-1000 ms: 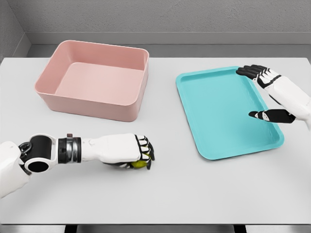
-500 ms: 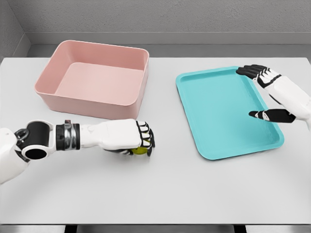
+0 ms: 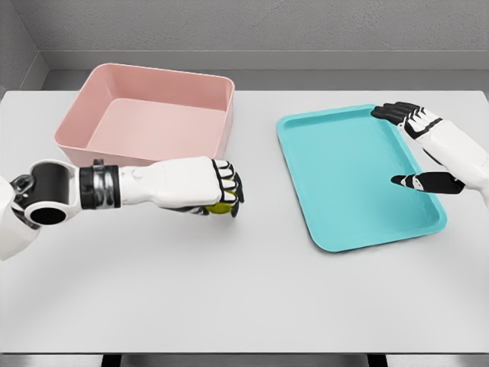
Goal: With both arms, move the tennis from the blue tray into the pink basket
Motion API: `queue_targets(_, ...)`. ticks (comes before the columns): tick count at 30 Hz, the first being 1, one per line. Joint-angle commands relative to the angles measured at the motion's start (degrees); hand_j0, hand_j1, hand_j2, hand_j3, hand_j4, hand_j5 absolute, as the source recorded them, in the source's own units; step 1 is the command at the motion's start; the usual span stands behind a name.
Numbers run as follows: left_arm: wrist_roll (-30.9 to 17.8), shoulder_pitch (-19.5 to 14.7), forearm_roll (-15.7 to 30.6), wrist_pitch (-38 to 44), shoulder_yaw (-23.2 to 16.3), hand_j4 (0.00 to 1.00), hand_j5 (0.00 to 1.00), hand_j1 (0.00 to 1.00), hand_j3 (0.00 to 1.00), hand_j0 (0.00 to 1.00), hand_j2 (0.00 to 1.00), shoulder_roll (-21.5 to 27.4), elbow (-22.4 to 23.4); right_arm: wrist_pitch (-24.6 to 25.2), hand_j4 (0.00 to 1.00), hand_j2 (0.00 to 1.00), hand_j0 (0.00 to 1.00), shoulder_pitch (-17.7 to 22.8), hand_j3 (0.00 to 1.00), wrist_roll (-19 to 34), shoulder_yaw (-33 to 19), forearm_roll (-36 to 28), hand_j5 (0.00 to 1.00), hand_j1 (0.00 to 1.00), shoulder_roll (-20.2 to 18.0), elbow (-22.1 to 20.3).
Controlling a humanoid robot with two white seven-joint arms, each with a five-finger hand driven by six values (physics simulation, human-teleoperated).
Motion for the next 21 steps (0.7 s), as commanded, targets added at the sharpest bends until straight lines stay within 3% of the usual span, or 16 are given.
queue_targets(1, 0.00, -0.17, 0.98, 0.11, 0.14, 0.51, 0.51, 0.51, 0.51, 0.51, 0.51, 0.03, 0.23, 0.15, 1.00, 1.00, 1.00, 0.00, 1.00, -0.03, -0.01, -0.44, 1.00, 1.00, -0.04, -0.03)
queue_targets(21, 0.08, -6.85, 3.09, 0.11, 1.11, 0.51, 0.51, 0.51, 0.51, 0.51, 0.51, -0.41, 8.23, 0.15, 1.00, 1.00, 1.00, 0.00, 1.00, -0.03, -0.01, -0.44, 1.00, 1.00, -0.04, -0.03)
